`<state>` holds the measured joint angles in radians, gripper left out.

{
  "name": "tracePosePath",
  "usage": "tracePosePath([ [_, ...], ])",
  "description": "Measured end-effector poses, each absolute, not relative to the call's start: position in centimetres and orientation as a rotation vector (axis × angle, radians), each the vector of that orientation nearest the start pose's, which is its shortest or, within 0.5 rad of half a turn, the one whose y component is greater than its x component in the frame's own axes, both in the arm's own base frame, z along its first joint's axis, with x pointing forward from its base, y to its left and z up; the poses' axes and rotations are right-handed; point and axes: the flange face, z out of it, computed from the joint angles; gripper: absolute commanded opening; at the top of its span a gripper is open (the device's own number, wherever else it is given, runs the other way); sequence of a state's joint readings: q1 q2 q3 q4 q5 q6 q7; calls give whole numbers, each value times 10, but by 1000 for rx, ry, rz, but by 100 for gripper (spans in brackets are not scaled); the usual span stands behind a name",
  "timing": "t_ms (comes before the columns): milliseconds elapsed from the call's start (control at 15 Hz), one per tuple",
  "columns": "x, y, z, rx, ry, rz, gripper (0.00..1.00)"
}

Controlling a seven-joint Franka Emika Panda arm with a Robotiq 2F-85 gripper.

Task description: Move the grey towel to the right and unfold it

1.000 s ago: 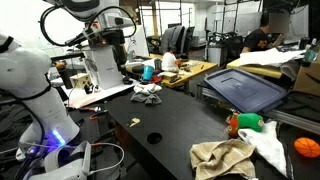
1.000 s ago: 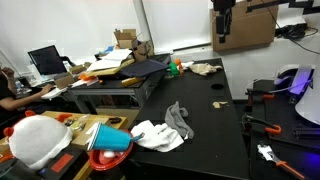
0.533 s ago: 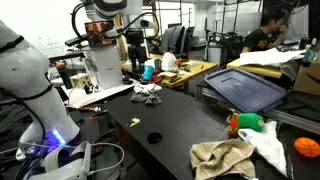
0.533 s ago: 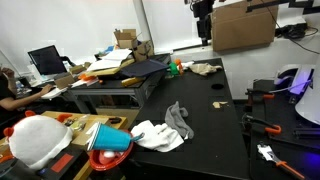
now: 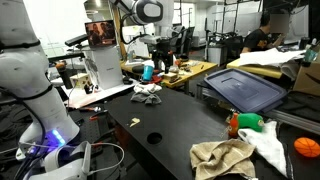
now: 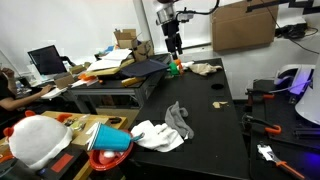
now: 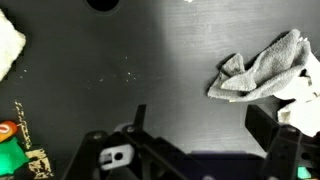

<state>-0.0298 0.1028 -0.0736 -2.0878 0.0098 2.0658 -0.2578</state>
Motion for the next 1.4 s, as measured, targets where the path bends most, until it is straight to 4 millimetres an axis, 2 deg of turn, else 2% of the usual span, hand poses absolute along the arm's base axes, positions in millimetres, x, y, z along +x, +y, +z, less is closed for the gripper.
tracePosePath([
  [267,595,-37,327,-3070,-243,232,100],
  [533,626,-29,284,-3036,-194,276,100],
  [667,636,-21,265,-3015,-145,308,100],
  [1067,645,8,211,-2976,8,436,100],
  [1400,636,11,158,-2966,172,565,100],
])
